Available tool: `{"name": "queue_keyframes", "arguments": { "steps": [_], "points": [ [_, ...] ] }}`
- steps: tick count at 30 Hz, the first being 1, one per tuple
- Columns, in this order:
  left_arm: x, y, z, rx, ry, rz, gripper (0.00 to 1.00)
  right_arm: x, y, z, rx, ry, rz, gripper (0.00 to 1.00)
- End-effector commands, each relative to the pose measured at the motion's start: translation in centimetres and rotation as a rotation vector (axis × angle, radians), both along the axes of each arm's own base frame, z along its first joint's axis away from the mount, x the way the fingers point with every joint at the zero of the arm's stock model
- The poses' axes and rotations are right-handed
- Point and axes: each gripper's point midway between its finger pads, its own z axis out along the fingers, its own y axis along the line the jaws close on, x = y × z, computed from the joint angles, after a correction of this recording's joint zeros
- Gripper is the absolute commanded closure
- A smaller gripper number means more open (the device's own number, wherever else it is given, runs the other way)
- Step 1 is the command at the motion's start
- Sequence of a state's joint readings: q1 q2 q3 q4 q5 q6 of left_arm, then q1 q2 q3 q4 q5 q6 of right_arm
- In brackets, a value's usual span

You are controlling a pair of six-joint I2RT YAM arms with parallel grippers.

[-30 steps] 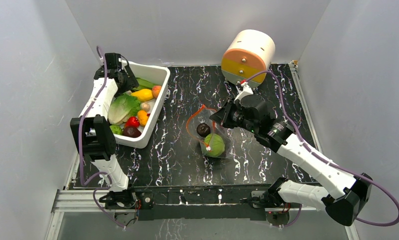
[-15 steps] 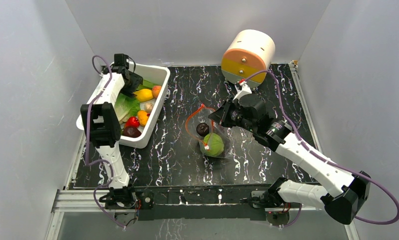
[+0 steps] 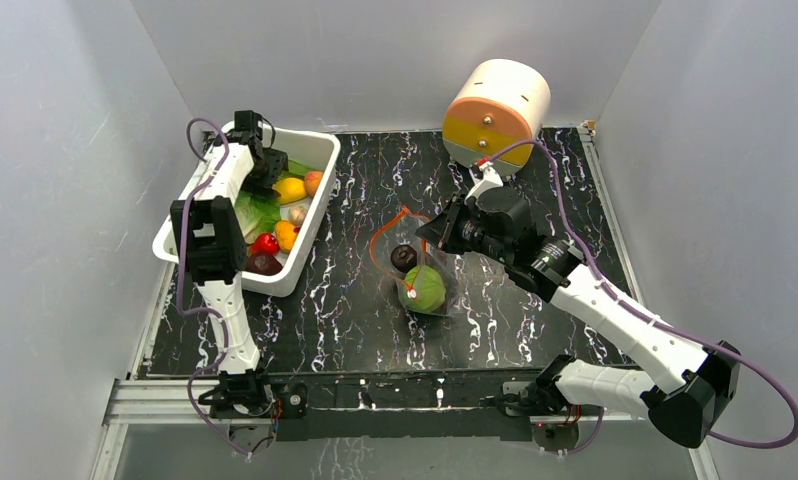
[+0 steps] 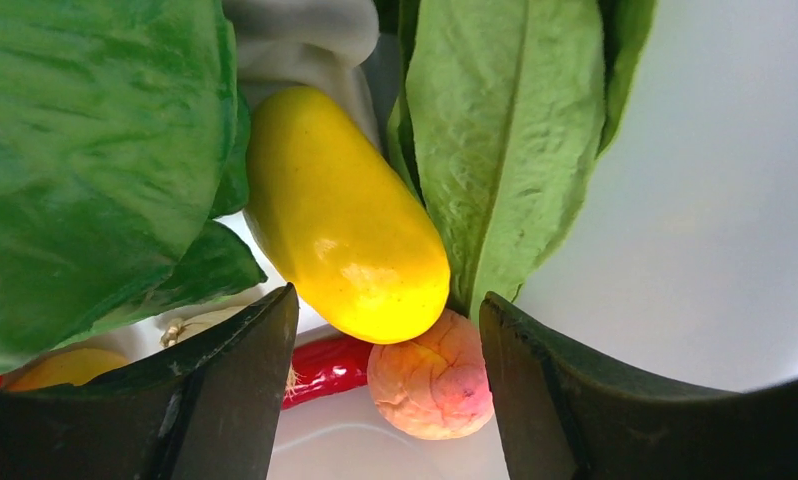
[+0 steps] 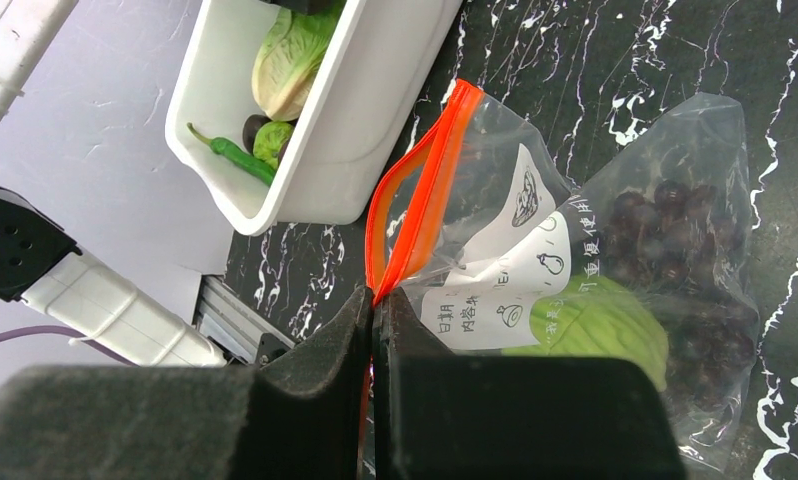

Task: Place the food in the zip-top bag and seal the zipper
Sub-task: Pick up the fake fruit from the bin.

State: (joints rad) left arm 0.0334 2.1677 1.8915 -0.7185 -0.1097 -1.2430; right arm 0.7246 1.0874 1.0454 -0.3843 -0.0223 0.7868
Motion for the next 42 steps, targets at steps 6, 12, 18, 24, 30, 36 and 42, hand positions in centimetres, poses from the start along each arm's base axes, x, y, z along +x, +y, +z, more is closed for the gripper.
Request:
{"name": "queue_keyframes", "arguments": {
  "steps": [6, 12, 18, 24, 30, 36, 42],
  "points": [
    [-1.4, -1.0, -3.3, -0.056, 0.092, 0.028, 0.34, 1.0, 0.4, 5.5, 0.121, -0.126, -0.025, 1.00],
    [-1.6, -1.1, -5.1, -0.071, 0.129, 0.034, 0.31, 1.0, 0.5, 5.3, 0.124, -0.113, -0.024, 1.00],
    [-1.2, -1.0, -4.6, -0.066, 0.102, 0.043, 0.31, 0.9, 0.4, 5.5, 0.136, -0.113, -0.032, 1.00],
    [-1.2, -0.5, -2.6, -0.033, 0.054, 0.029, 0.43, 0.6, 0.3, 5.6, 0.147, -0.110, -0.031, 1.00],
    [-1.2, -0.4, 1.1, 0.002, -0.076, -0.044, 0.56, 0.4, -0.4, 5.3, 0.143, -0.111, -0.050, 1.00],
    [-3.1, -0.2, 4.1, 0.057, -0.133, -0.113, 0.67, 0.2, -0.7, 5.1, 0.152, -0.108, -0.056, 1.00],
    [-4.6, 0.2, 7.6, 0.097, -0.217, -0.120, 0.66, 0.1, -0.6, 5.1, 0.153, -0.102, -0.052, 1.00]
  ]
}}
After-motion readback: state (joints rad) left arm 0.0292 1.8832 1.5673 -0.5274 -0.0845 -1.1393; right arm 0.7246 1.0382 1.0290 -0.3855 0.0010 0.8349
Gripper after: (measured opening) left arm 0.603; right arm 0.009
